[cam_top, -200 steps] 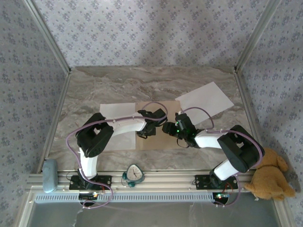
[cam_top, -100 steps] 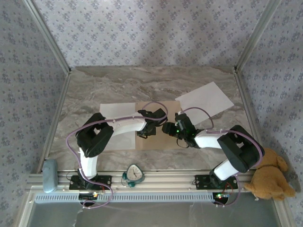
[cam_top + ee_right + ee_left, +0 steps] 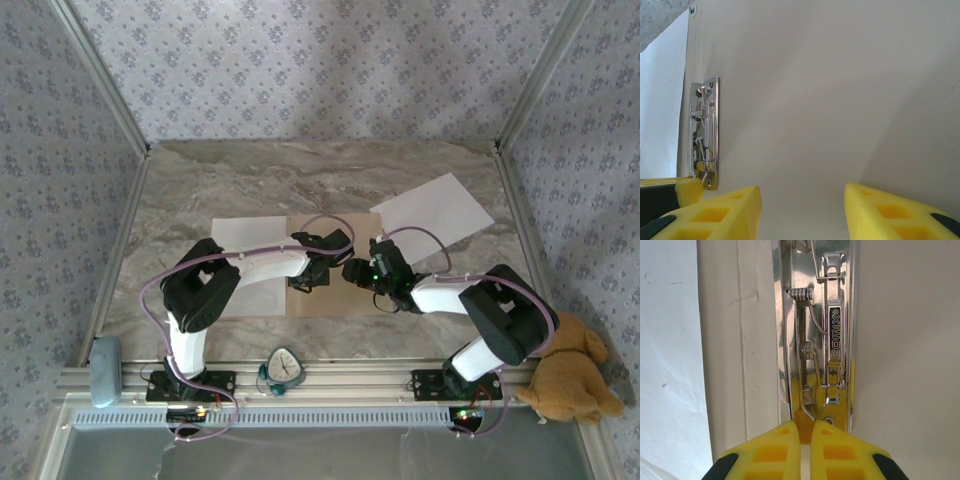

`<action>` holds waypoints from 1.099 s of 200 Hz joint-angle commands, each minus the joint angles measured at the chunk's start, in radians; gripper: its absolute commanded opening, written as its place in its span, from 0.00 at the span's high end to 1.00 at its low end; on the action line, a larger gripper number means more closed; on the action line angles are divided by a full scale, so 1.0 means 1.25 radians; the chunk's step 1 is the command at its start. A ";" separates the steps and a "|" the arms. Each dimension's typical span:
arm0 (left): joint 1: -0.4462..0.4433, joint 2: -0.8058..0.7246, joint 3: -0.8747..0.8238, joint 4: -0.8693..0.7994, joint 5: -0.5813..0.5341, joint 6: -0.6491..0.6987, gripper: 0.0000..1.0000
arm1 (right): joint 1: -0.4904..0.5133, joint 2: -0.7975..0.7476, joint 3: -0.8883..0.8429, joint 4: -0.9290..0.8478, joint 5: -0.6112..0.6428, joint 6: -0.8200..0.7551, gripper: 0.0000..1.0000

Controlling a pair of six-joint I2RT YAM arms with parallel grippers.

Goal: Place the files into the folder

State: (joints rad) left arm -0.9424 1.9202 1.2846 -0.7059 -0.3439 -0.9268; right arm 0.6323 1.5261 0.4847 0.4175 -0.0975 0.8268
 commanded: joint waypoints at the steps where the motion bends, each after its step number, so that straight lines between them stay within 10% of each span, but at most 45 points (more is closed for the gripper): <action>1: 0.006 0.023 0.007 -0.001 0.028 -0.007 0.94 | 0.007 0.012 -0.009 -0.046 0.007 0.000 0.51; 220: -0.009 -0.015 -0.008 0.110 0.146 -0.002 1.00 | 0.009 0.030 0.002 -0.047 0.002 -0.002 0.51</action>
State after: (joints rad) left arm -0.9363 1.9179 1.2694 -0.6327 -0.3027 -0.9363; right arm 0.6327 1.5280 0.4850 0.4183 -0.0742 0.8227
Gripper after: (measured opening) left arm 0.062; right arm 0.488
